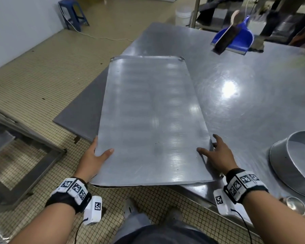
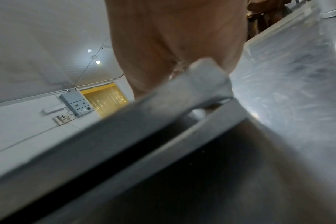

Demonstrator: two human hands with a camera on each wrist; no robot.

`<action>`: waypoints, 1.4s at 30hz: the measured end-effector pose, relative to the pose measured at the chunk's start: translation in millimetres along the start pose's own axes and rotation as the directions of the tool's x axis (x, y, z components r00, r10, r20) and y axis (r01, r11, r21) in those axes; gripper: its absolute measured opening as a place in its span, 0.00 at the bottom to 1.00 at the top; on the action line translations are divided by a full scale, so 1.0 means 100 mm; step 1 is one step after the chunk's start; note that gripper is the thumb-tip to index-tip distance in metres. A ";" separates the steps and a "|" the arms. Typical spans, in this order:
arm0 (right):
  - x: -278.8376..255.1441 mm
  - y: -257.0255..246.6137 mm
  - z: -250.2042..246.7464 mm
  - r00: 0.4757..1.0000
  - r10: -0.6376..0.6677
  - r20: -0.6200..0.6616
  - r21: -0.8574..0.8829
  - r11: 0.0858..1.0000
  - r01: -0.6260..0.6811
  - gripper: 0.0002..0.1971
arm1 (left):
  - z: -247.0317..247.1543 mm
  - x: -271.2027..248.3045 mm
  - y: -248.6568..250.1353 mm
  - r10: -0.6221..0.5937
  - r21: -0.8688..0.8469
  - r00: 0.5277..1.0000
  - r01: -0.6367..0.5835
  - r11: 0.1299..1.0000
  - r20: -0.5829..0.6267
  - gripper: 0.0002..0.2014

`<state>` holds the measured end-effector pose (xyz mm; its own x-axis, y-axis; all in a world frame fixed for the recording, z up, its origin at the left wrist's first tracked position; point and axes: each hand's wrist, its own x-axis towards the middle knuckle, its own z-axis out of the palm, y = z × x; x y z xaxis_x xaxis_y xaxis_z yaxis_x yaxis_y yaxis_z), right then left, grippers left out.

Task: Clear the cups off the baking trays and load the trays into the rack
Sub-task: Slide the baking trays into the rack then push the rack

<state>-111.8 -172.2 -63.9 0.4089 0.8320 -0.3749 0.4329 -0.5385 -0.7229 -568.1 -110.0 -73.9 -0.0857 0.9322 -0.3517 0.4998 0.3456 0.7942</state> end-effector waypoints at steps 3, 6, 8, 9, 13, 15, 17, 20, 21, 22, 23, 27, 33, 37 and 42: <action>-0.07 -0.01 0.01 1.000 -0.003 0.004 0.004 1.000 0.003 0.47 | 0.00 -0.01 0.02 0.011 -0.018 1.000 -0.011 1.000 -0.006 0.60; -0.09 -0.02 0.00 1.000 -0.002 0.007 0.023 1.000 0.002 0.45 | -0.02 0.01 -0.02 -0.008 -0.040 1.000 0.007 0.999 -0.023 0.60; -0.09 -0.01 -0.02 1.000 0.010 0.019 0.071 0.997 -0.012 0.46 | -0.06 0.02 -0.07 -0.003 -0.037 1.000 0.002 0.999 -0.011 0.56; -0.08 0.00 -0.03 1.000 0.018 0.024 0.107 0.994 -0.021 0.47 | -0.06 0.03 -0.09 0.001 -0.044 1.000 -0.001 0.999 0.000 0.52; -0.08 0.04 0.02 0.999 0.021 0.027 0.107 0.994 -0.024 0.51 | 0.01 -0.13 0.04 0.025 -0.053 1.000 -0.026 0.998 -0.010 0.30; -0.09 0.02 -0.01 1.000 0.012 0.028 0.111 0.994 -0.015 0.49 | 0.04 -0.20 0.04 0.033 -0.033 0.999 -0.033 0.999 -0.006 0.28; -0.11 0.01 -0.07 0.999 -0.045 0.030 0.123 0.992 0.041 0.36 | 0.03 -0.22 0.01 0.027 -0.033 1.000 -0.028 0.999 -0.004 0.28; -0.20 0.01 -0.10 0.990 -0.130 0.060 0.216 0.970 0.114 0.14 | -0.03 -0.21 -0.01 0.005 -0.036 1.000 -0.006 0.999 -0.023 0.25; -0.22 0.01 -0.09 0.987 -0.146 0.062 0.242 0.962 0.127 0.14 | -0.04 -0.21 0.00 0.012 -0.026 1.000 -0.013 1.000 -0.029 0.22; -0.24 0.00 -0.07 0.985 -0.160 0.060 0.265 0.954 0.138 0.15 | -0.06 -0.22 0.01 0.019 -0.019 0.999 -0.020 1.000 -0.031 0.19; -0.27 -0.01 -0.06 0.984 -0.170 0.059 0.281 0.948 0.147 0.16 | -0.07 -0.23 0.01 0.023 -0.018 0.999 -0.023 1.000 -0.031 0.16; -0.29 -0.04 -0.05 0.984 -0.154 0.088 0.271 0.955 0.125 0.19 | -0.07 -0.26 -0.01 0.003 -0.008 1.000 -0.003 1.000 -0.005 0.15; -0.21 -0.11 -0.08 0.984 -0.161 0.078 0.046 0.986 0.157 0.31 | 0.00 -0.32 -0.11 -0.038 -0.016 0.999 0.039 0.999 0.027 0.20; -0.20 -0.07 -0.03 0.991 -0.108 0.082 0.029 0.994 0.106 0.38 | -0.05 -0.33 -0.11 -0.039 -0.017 0.999 0.040 0.999 0.026 0.26; -0.21 -0.03 -0.03 0.983 -0.143 0.116 0.053 0.989 0.137 0.17 | -0.10 -0.33 -0.01 -0.010 -0.063 0.999 0.014 0.998 0.052 0.24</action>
<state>-118.9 -188.1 -51.8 0.2465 0.9102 -0.3329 0.4418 -0.4113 -0.7973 -574.3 -139.9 -58.8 -0.0459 0.9217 -0.3852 0.4436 0.3643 0.8188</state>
